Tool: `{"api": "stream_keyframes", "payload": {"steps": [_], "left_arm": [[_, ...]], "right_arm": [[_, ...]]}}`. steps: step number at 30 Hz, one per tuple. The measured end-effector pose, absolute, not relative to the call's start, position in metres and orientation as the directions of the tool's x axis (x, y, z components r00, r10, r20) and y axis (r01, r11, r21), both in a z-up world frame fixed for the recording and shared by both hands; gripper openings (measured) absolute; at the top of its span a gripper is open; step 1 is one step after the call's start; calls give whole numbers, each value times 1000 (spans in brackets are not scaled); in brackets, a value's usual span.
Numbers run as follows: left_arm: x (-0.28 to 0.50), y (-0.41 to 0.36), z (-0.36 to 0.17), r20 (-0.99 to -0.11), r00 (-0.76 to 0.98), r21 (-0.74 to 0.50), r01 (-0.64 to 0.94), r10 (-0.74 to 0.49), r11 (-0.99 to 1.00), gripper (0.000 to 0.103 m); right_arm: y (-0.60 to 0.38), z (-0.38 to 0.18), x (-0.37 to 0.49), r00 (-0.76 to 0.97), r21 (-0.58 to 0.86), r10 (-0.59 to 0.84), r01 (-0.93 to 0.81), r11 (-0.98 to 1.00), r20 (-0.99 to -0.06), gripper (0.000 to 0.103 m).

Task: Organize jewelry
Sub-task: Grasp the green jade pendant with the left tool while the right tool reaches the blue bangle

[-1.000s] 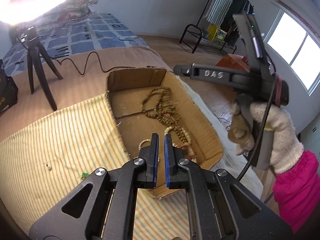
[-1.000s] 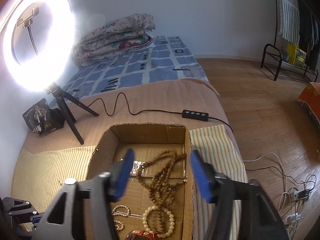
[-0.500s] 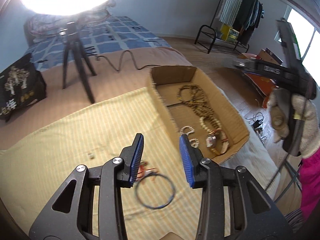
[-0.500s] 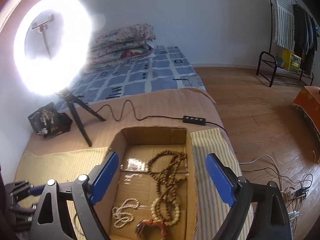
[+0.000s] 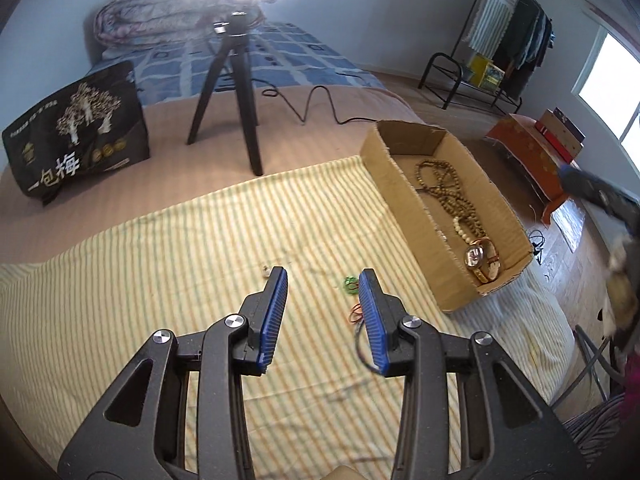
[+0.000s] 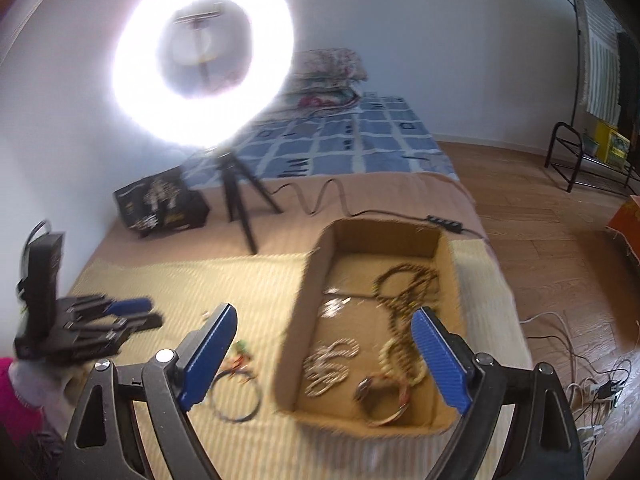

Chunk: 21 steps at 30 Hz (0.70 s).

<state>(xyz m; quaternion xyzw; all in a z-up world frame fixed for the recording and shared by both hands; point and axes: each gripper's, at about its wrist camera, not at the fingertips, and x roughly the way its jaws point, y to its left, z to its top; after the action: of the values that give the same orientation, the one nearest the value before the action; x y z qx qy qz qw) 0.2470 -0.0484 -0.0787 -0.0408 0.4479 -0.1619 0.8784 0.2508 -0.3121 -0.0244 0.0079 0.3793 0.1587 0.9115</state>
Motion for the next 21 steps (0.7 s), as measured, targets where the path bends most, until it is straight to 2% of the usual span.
{"api": "stream_keyframes", "payload": {"steps": [8,12,21], "left_arm": [[247,-27,-80,-767,550,-232,242,-330,942,37],[250,-21,-92,-781,517,-261,240,-351,935,37],[264,-45,-117,-807,449,-269,296,-383,916,37]], "right_arm": [[-252,-59,184,565,134,356,-396,908,-744,96],[-224,-97,162,519,69,302,-421,904,-800,97],[-213,-150,149,518,95,254,-312,945,-817,97]]}}
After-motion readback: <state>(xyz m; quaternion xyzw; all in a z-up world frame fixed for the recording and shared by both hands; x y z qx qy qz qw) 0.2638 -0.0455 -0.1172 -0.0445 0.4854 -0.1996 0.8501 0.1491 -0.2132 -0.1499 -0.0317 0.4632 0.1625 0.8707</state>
